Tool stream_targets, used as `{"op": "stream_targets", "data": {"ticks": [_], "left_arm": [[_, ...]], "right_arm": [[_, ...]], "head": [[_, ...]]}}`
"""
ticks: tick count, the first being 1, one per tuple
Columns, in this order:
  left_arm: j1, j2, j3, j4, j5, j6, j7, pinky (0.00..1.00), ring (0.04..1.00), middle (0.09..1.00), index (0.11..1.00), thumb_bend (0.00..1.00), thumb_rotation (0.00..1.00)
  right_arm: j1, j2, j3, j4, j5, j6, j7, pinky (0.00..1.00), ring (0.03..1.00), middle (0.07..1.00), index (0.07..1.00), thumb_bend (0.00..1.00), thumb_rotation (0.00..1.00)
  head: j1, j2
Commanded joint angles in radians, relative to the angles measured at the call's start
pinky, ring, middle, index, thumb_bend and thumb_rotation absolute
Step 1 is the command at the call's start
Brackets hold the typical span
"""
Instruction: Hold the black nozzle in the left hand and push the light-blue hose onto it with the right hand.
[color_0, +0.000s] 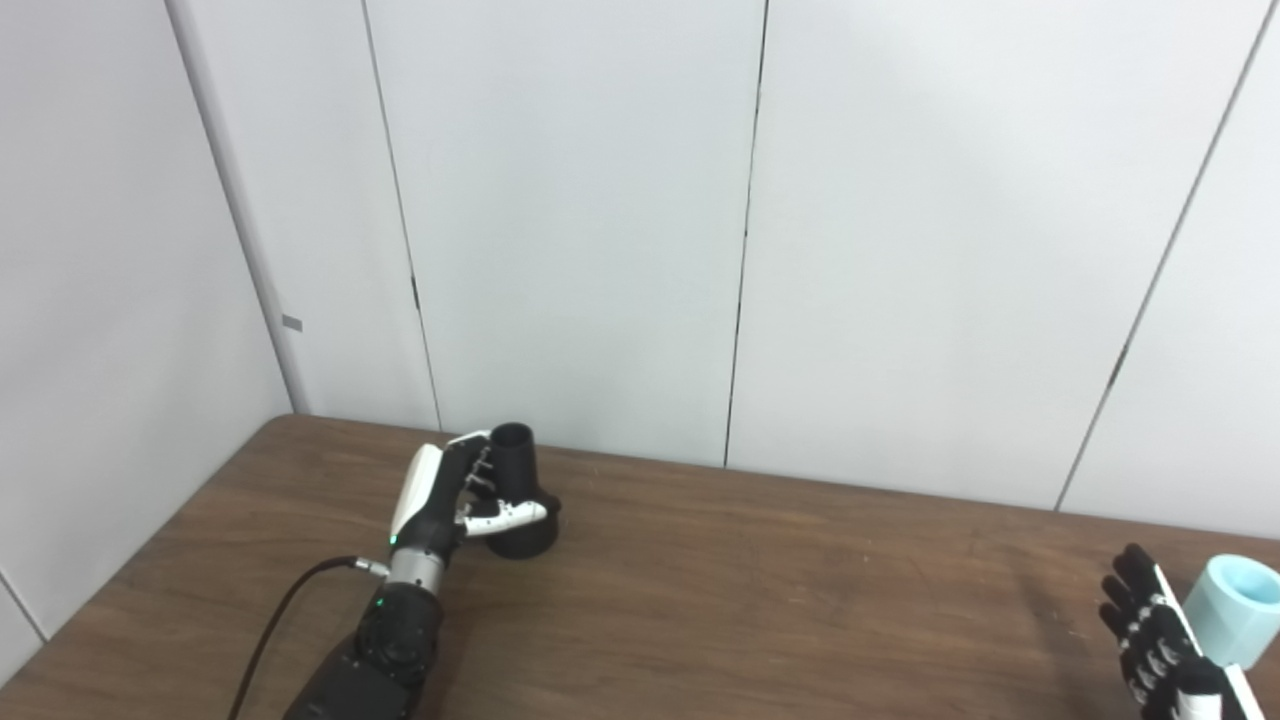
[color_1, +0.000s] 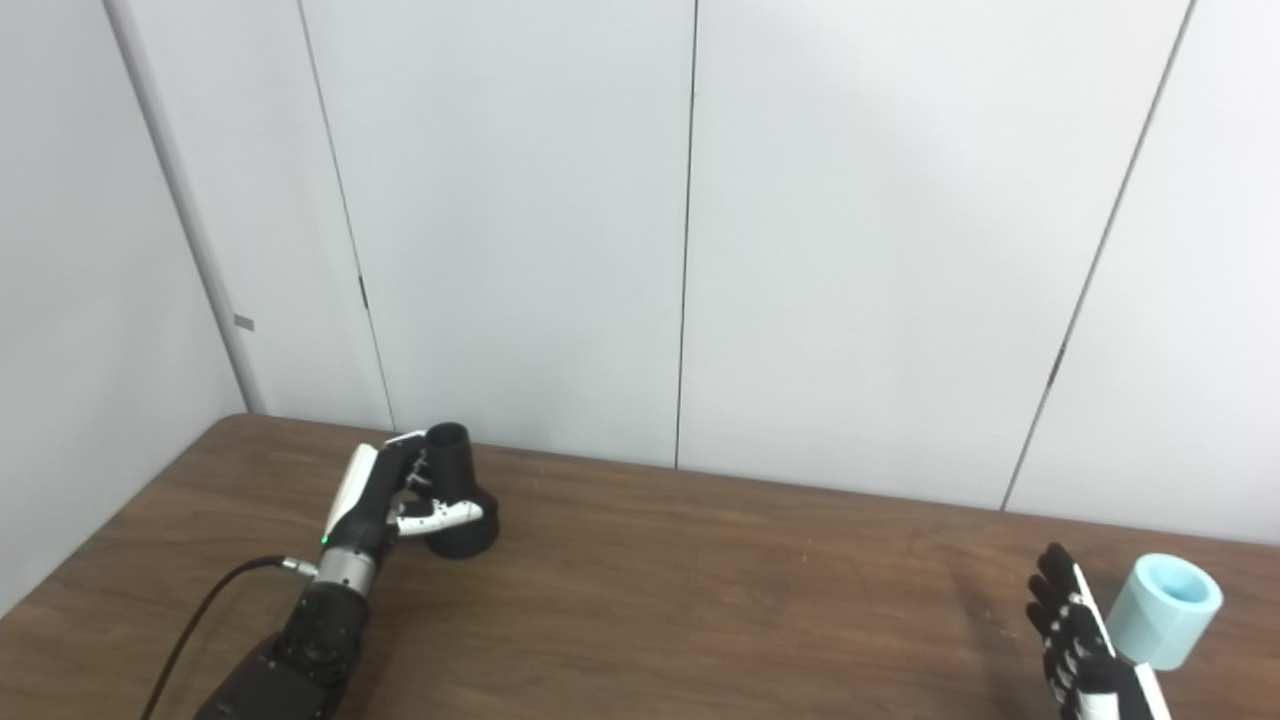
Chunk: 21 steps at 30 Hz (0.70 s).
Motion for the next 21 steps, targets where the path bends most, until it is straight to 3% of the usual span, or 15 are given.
{"op": "stream_targets", "data": {"ticks": [1, 12, 17, 21], "left_arm": [[0.045, -0.024, -0.037, 0.006, 0.051, 0.014, -0.023, 0.41, 0.477, 0.517, 0.491, 0.51, 0.07], [0.113, -0.117, -0.087, -0.015, 0.072, -0.044, -0.035, 0.42, 0.478, 0.516, 0.491, 0.51, 0.07], [0.149, -0.152, -0.107, -0.051, 0.083, -0.034, -0.058, 0.42, 0.487, 0.513, 0.49, 0.51, 0.07], [0.178, -0.181, -0.125, -0.107, 0.076, -0.006, -0.115, 0.41, 0.475, 0.508, 0.49, 0.51, 0.08]], "right_arm": [[0.131, 0.045, 0.014, 0.077, 0.007, 0.016, -0.003, 0.99, 1.0, 1.0, 0.995, 0.76, 0.99], [0.144, 0.077, 0.027, -0.016, -0.009, 0.084, -0.037, 0.97, 1.0, 1.0, 0.992, 0.75, 0.98], [0.149, 0.103, 0.036, -0.056, -0.028, 0.109, -0.052, 0.97, 1.0, 1.0, 0.989, 0.73, 0.98], [0.155, 0.128, 0.05, -0.103, -0.053, 0.137, -0.068, 0.98, 1.0, 1.0, 0.993, 0.74, 0.98]], "head": [[0.0, 0.001], [-0.066, 0.051], [-0.12, 0.08], [-0.164, 0.105]]}}
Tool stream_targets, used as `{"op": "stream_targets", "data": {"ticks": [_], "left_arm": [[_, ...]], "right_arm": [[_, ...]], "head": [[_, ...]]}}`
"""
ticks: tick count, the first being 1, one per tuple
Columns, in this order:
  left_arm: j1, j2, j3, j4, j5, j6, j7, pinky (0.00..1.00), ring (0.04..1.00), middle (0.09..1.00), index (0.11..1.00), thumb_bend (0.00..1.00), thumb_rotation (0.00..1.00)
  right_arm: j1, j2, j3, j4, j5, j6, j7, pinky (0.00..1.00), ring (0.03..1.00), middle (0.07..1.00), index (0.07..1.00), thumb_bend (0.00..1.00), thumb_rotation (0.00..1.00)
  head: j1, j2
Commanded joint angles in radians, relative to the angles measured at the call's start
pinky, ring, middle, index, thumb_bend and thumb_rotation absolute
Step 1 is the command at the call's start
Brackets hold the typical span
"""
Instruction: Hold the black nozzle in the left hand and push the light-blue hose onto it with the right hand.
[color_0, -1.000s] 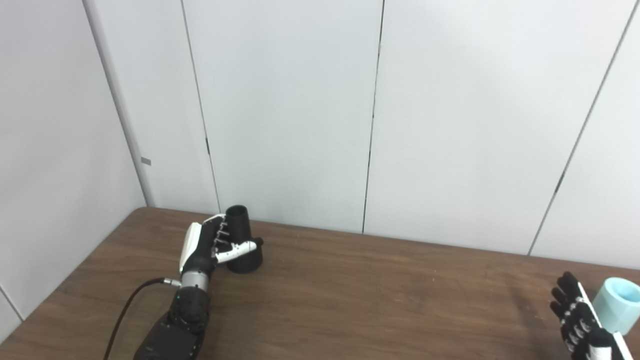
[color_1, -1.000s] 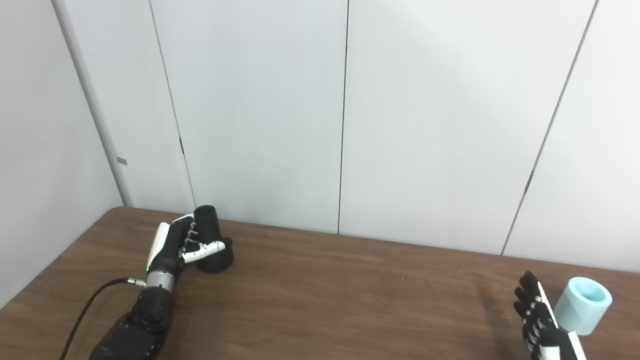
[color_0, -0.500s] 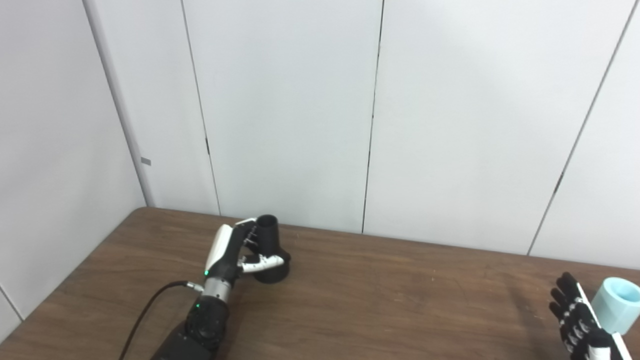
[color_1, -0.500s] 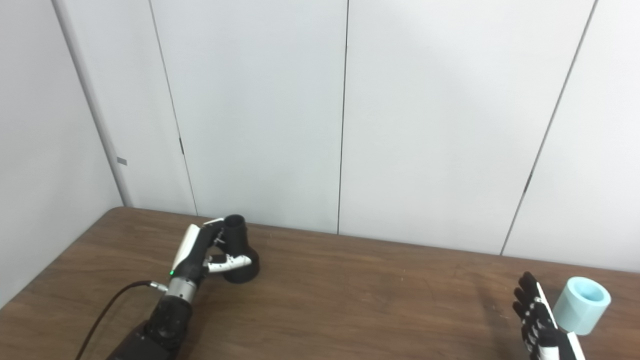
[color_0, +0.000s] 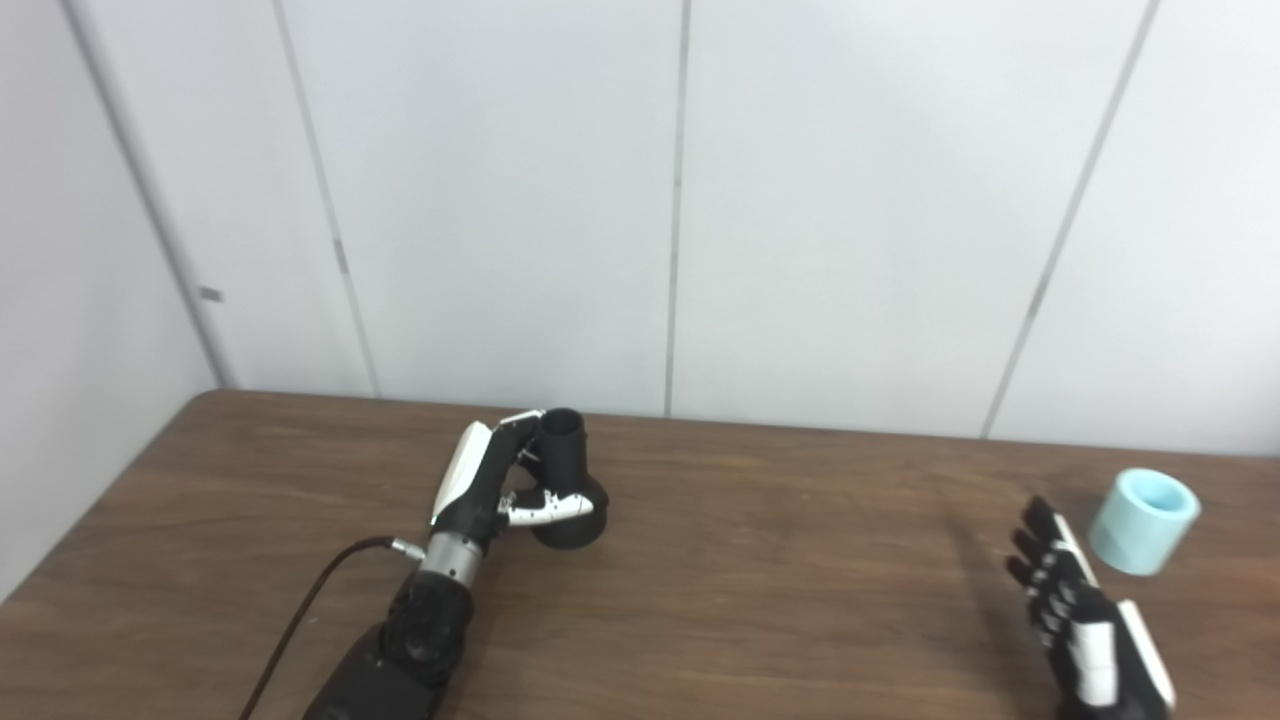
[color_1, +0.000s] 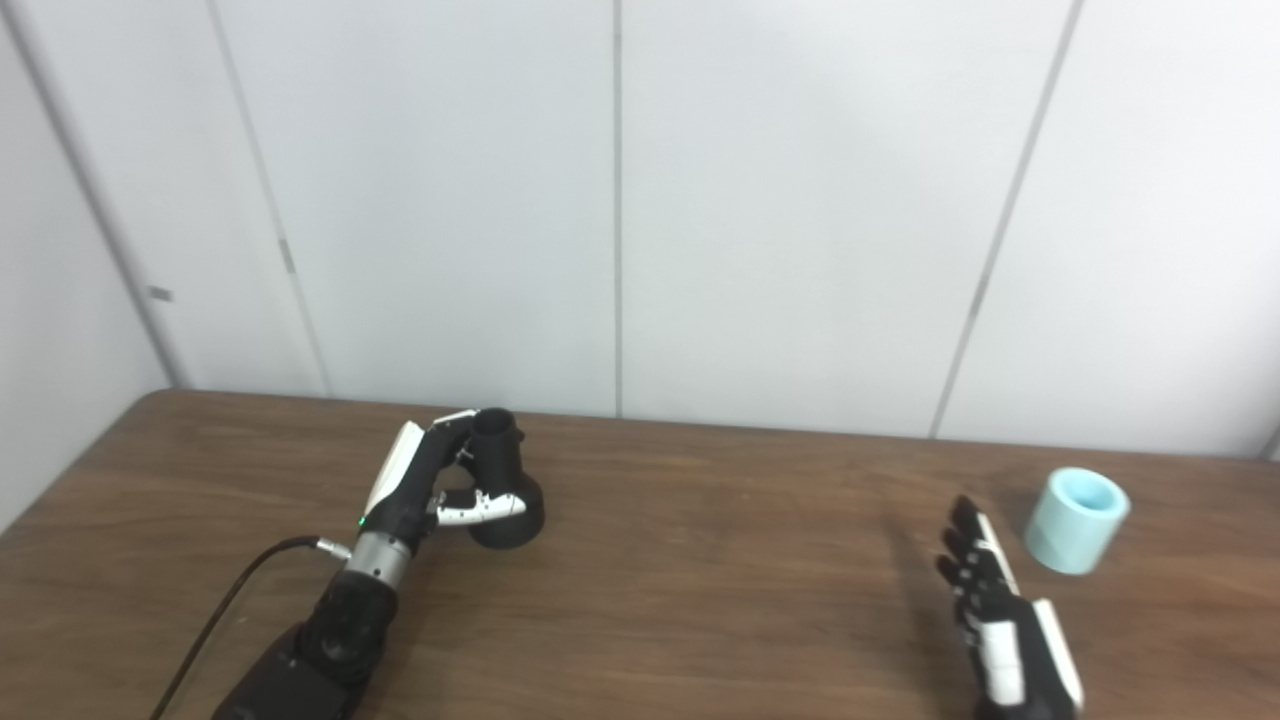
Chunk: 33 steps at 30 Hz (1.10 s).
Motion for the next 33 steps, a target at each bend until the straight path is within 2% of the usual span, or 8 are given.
{"op": "stream_targets", "data": {"ticks": [1, 4, 7, 12, 16, 22, 28, 33], "left_arm": [[0.125, -0.059, -0.04, 0.018, 0.005, 0.034, -0.053, 0.42, 0.483, 0.511, 0.49, 0.51, 0.08], [0.152, -0.073, -0.047, -0.048, -0.012, 0.06, -0.109, 0.45, 0.499, 0.519, 0.49, 0.51, 0.08], [0.177, -0.089, -0.054, -0.077, -0.015, 0.055, -0.147, 0.44, 0.489, 0.52, 0.49, 0.51, 0.07], [0.213, -0.112, -0.069, -0.103, -0.004, 0.053, -0.19, 0.41, 0.471, 0.505, 0.49, 0.51, 0.07], [0.242, -0.12, -0.102, -0.133, 0.018, 0.055, -0.212, 0.42, 0.476, 0.504, 0.49, 0.51, 0.07], [0.254, -0.113, -0.154, -0.16, 0.061, 0.064, -0.214, 0.43, 0.498, 0.514, 0.49, 0.51, 0.07], [0.244, -0.109, -0.168, -0.135, 0.064, 0.056, -0.203, 0.43, 0.5, 0.515, 0.49, 0.51, 0.07], [0.241, -0.114, -0.173, -0.117, 0.071, 0.047, -0.179, 0.42, 0.494, 0.515, 0.49, 0.51, 0.07]], "right_arm": [[0.074, 0.063, 0.036, 0.02, -0.012, 0.026, -0.02, 0.98, 1.0, 1.0, 0.994, 0.73, 0.98], [0.08, 0.083, 0.05, -0.018, -0.035, 0.061, -0.04, 0.99, 1.0, 1.0, 0.997, 0.72, 0.99], [0.086, 0.098, 0.06, -0.046, -0.051, 0.087, -0.051, 0.99, 1.0, 1.0, 0.997, 0.72, 0.98], [0.094, 0.115, 0.069, -0.079, -0.069, 0.121, -0.067, 1.0, 1.0, 1.0, 0.997, 0.7, 0.98], [0.099, 0.122, 0.073, -0.102, -0.079, 0.138, -0.079, 0.99, 1.0, 1.0, 0.994, 0.69, 0.97], [0.099, 0.113, 0.076, -0.106, -0.088, 0.131, -0.088, 0.97, 0.996, 1.0, 0.996, 0.7, 0.98], [0.096, 0.095, 0.067, -0.108, -0.097, 0.104, -0.094, 0.96, 0.989, 0.996, 0.987, 0.7, 0.98], [0.091, 0.078, 0.068, -0.238, -0.164, 0.124, -0.116, 0.91, 0.91, 0.886, 0.933, 0.69, 0.95]], "head": [[-0.024, 0.01], [-0.058, 0.016], [-0.081, 0.018], [-0.1, 0.021], [-0.109, 0.027], [-0.106, 0.021], [-0.101, 0.013], [-0.106, 0.008]]}}
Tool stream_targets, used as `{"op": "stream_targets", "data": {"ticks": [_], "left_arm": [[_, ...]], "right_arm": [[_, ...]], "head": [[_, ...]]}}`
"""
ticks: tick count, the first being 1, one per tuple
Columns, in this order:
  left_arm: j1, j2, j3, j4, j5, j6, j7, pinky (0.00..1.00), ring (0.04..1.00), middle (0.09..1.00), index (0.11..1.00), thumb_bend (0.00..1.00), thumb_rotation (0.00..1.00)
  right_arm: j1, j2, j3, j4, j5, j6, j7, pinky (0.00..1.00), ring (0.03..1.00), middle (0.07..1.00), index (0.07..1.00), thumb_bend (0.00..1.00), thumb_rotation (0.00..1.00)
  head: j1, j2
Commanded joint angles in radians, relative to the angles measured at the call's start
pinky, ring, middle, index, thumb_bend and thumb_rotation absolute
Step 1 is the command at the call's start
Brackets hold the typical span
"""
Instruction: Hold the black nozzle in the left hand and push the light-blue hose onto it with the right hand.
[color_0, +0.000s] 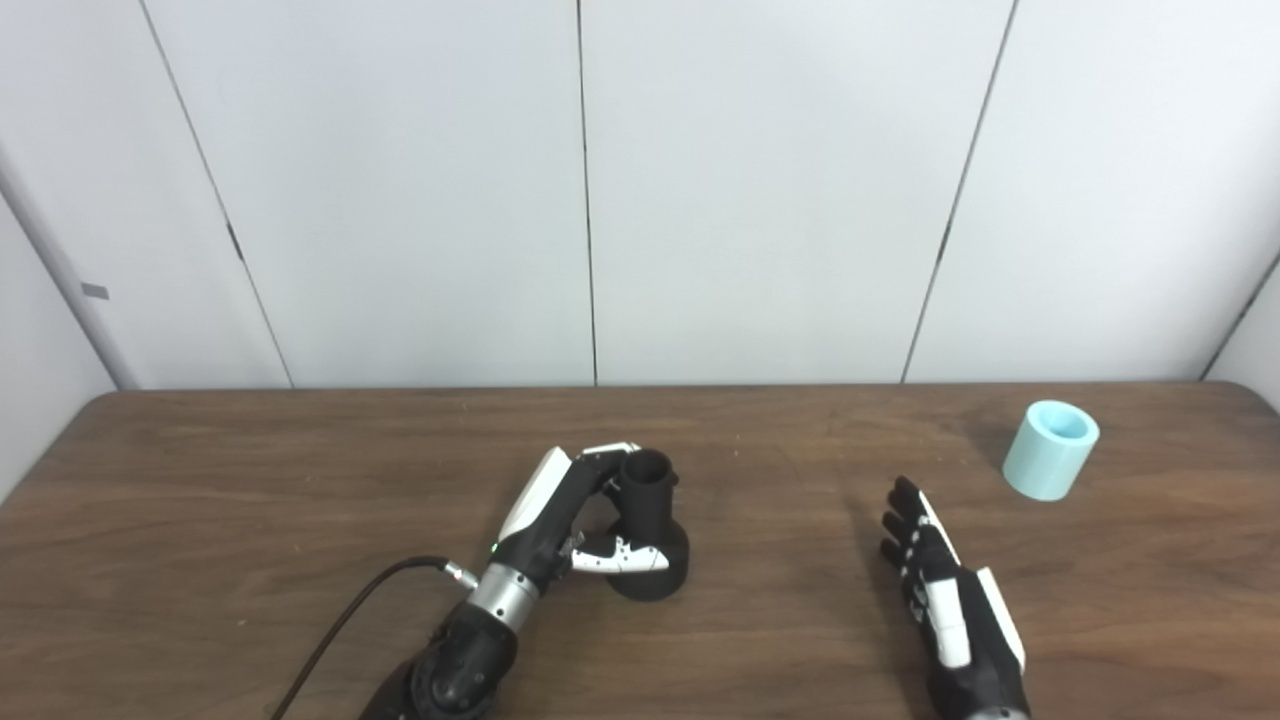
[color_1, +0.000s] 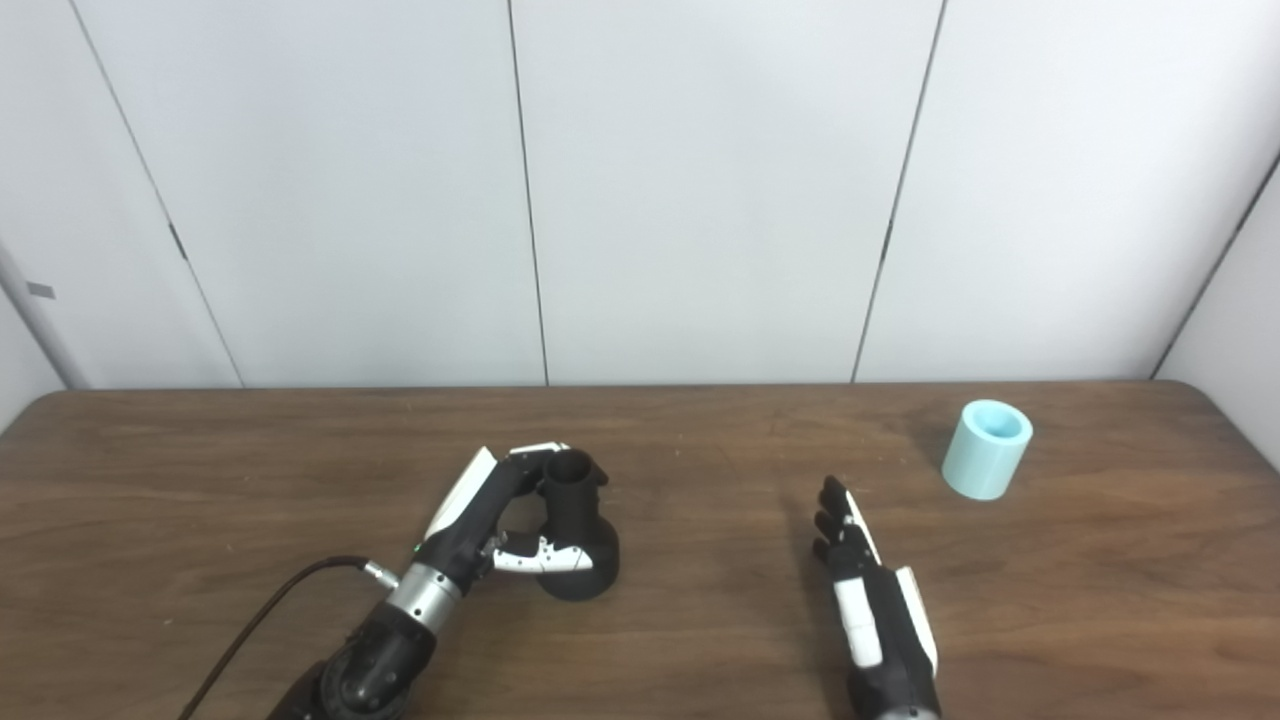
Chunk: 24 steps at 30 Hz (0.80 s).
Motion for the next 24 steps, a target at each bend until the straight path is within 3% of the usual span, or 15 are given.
{"op": "stream_targets", "data": {"ticks": [1, 5, 11, 16, 20, 24], "left_arm": [[0.139, -0.017, -0.045, 0.12, 0.054, 0.009, -0.001, 0.42, 0.493, 0.516, 0.49, 0.51, 0.07], [0.134, -0.02, -0.044, 0.136, 0.051, 0.001, 0.001, 0.42, 0.493, 0.516, 0.49, 0.51, 0.07], [0.124, -0.021, -0.052, 0.163, 0.066, -0.012, 0.014, 0.43, 0.494, 0.516, 0.49, 0.51, 0.07], [0.121, -0.02, -0.055, 0.176, 0.068, -0.032, 0.022, 0.43, 0.494, 0.516, 0.49, 0.51, 0.07], [0.128, -0.015, -0.053, 0.164, 0.065, -0.033, 0.02, 0.43, 0.494, 0.516, 0.49, 0.51, 0.07], [0.131, -0.009, -0.05, 0.159, 0.062, -0.035, 0.018, 0.43, 0.494, 0.517, 0.49, 0.51, 0.07]], "right_arm": [[-0.016, -0.024, -0.004, -0.112, -0.047, -0.008, -0.016, 0.88, 0.884, 0.858, 0.909, 0.69, 0.94], [-0.093, -0.088, -0.025, -0.225, -0.098, 0.039, -0.003, 0.78, 0.821, 0.796, 0.862, 0.72, 0.87], [-0.247, -0.275, -0.058, -0.235, -0.169, 0.027, 0.036, 0.64, 0.725, 0.731, 0.799, 0.82, 0.66], [-0.403, -0.455, -0.06, -0.147, -0.214, 0.031, 0.098, 0.66, 0.722, 0.739, 0.78, 0.86, 0.58], [-0.469, -0.517, -0.051, -0.13, -0.238, 0.087, 0.143, 0.7, 0.753, 0.772, 0.809, 0.92, 0.51], [-0.519, -0.581, -0.013, -0.106, -0.35, 0.103, 0.164, 0.74, 0.795, 0.821, 0.837, 0.96, 0.49]], "head": [[-0.004, 0.002], [-0.019, -0.007], [-0.019, -0.016], [-0.015, -0.023], [-0.021, -0.027], [-0.03, -0.024]]}}
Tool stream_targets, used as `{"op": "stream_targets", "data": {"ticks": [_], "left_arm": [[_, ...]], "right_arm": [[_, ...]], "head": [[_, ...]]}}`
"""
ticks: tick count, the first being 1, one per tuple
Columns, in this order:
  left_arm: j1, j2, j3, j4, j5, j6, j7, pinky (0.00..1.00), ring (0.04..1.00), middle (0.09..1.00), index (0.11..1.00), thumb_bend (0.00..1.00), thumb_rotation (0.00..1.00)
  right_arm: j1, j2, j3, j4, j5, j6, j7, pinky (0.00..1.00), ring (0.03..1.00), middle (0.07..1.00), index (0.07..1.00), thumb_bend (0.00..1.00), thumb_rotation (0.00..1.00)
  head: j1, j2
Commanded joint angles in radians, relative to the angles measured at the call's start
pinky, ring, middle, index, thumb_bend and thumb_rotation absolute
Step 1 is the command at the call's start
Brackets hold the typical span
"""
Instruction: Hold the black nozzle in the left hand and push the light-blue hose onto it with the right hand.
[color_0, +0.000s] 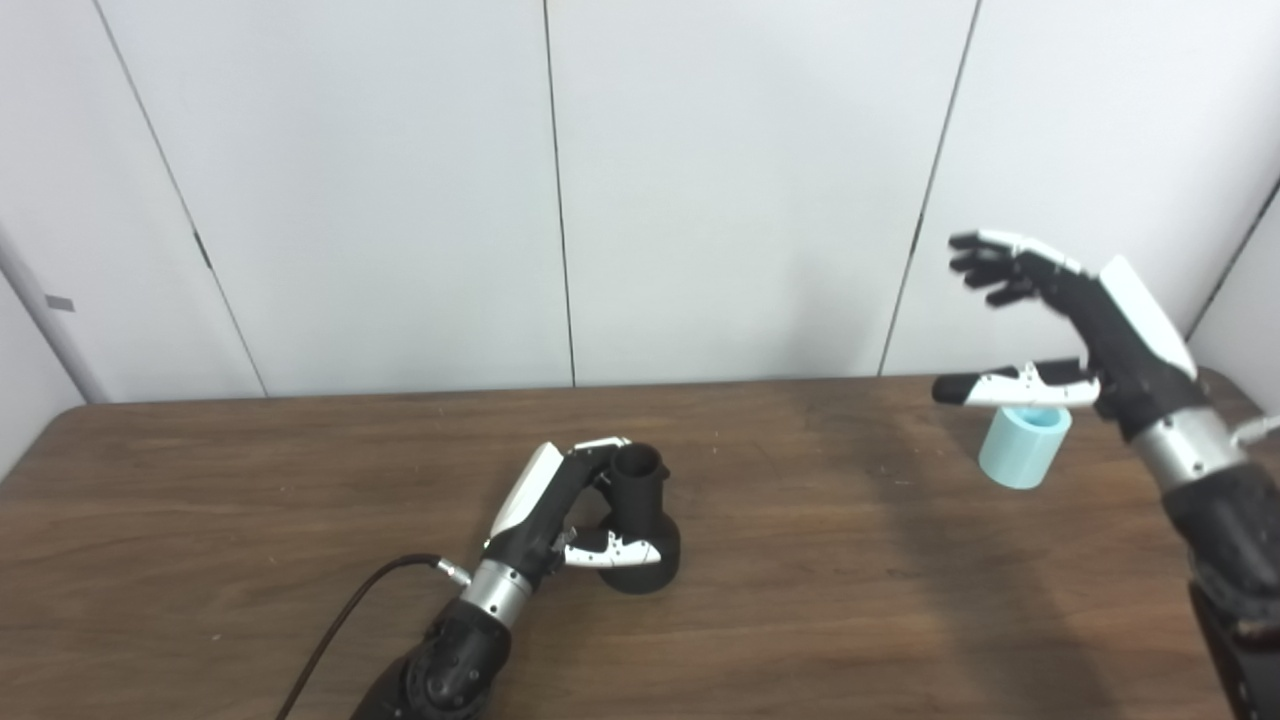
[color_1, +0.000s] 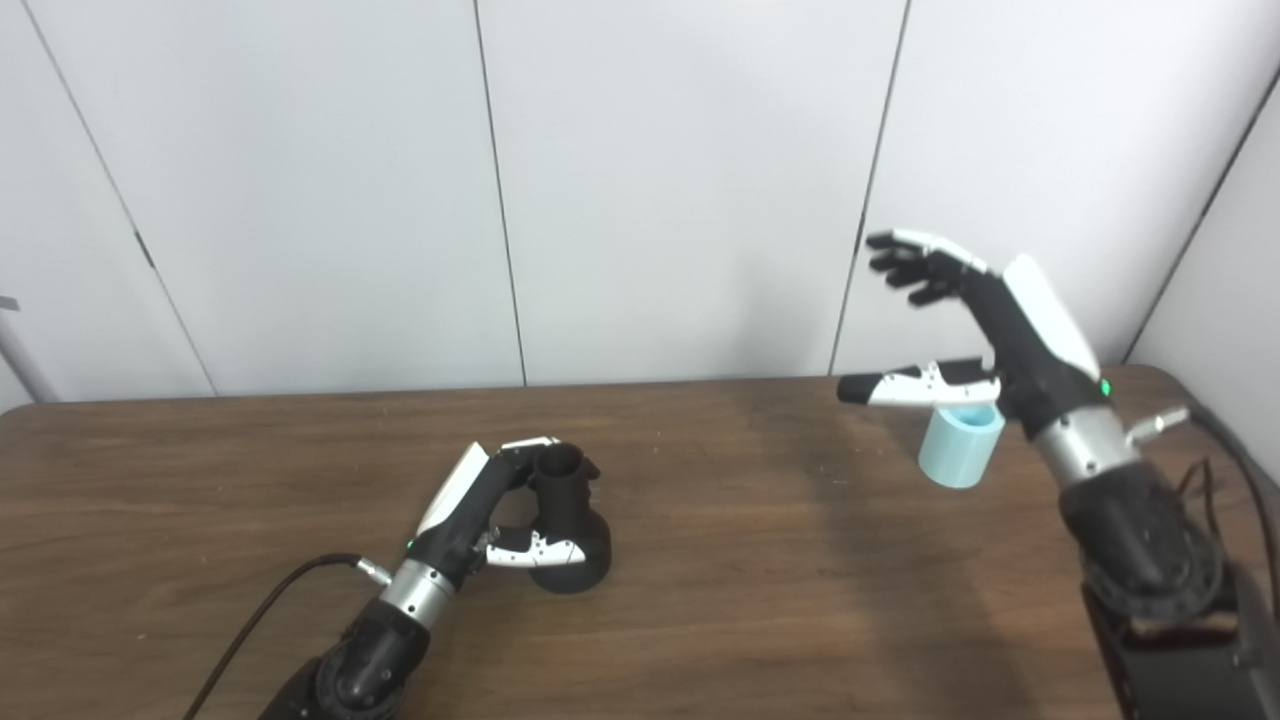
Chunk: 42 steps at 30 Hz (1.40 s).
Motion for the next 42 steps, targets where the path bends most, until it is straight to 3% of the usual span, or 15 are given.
{"op": "stream_targets", "data": {"ticks": [1, 4, 7, 12, 20, 26, 34, 42], "left_arm": [[0.162, 0.0, -0.039, 0.11, 0.044, 0.0, -0.007, 0.43, 0.494, 0.517, 0.49, 0.51, 0.07], [0.163, 0.006, -0.037, 0.108, 0.04, -0.002, -0.013, 0.43, 0.497, 0.516, 0.49, 0.51, 0.07], [0.168, 0.014, -0.032, 0.091, 0.036, 0.01, -0.022, 0.44, 0.503, 0.515, 0.49, 0.51, 0.07], [0.173, 0.013, -0.027, 0.077, 0.035, 0.03, -0.024, 0.48, 0.515, 0.515, 0.49, 0.51, 0.08], [0.175, 0.007, -0.025, 0.085, 0.03, 0.017, -0.027, 0.48, 0.514, 0.514, 0.49, 0.51, 0.08], [0.171, 0.007, -0.027, 0.085, 0.032, 0.019, -0.031, 0.47, 0.514, 0.514, 0.49, 0.51, 0.08], [0.167, 0.009, -0.026, 0.091, 0.033, 0.016, -0.031, 0.46, 0.514, 0.514, 0.49, 0.51, 0.08], [0.166, 0.01, -0.028, 0.093, 0.039, 0.011, -0.024, 0.47, 0.514, 0.514, 0.49, 0.51, 0.08]], "right_arm": [[-0.081, -0.067, 0.018, 0.003, -0.089, -0.012, 0.009, 0.74, 0.802, 0.829, 0.84, 0.97, 0.48], [-0.142, -0.139, 0.089, 0.091, -0.25, -0.017, 0.022, 0.79, 0.854, 0.87, 0.846, 0.97, 0.45], [-0.19, -0.179, 0.142, 0.171, -0.334, 0.002, 0.053, 0.8, 0.889, 0.901, 0.858, 1.0, 0.44], [-0.258, -0.188, 0.197, 0.313, -0.39, 0.034, 0.101, 0.72, 0.905, 0.925, 0.883, 1.0, 0.33], [-0.364, -0.184, 0.286, 0.564, -0.45, 0.061, 0.145, 0.75, 0.916, 0.936, 0.899, 1.0, 0.28], [-0.41, -0.189, 0.323, 0.681, -0.451, 0.059, 0.162, 0.75, 0.912, 0.937, 0.895, 1.0, 0.3], [-0.419, -0.18, 0.332, 0.706, -0.44, 0.074, 0.177, 0.69, 0.904, 0.937, 0.89, 1.0, 0.3], [-0.42, -0.161, 0.34, 0.76, -0.438, 0.061, 0.127, 0.7, 0.9, 0.933, 0.891, 1.0, 0.29]], "head": [[-0.007, 0.004], [-0.021, 0.004], [-0.022, 0.006], [-0.018, 0.0], [-0.01, 0.003], [-0.014, 0.004], [-0.017, 0.004], [-0.015, 0.005]]}}
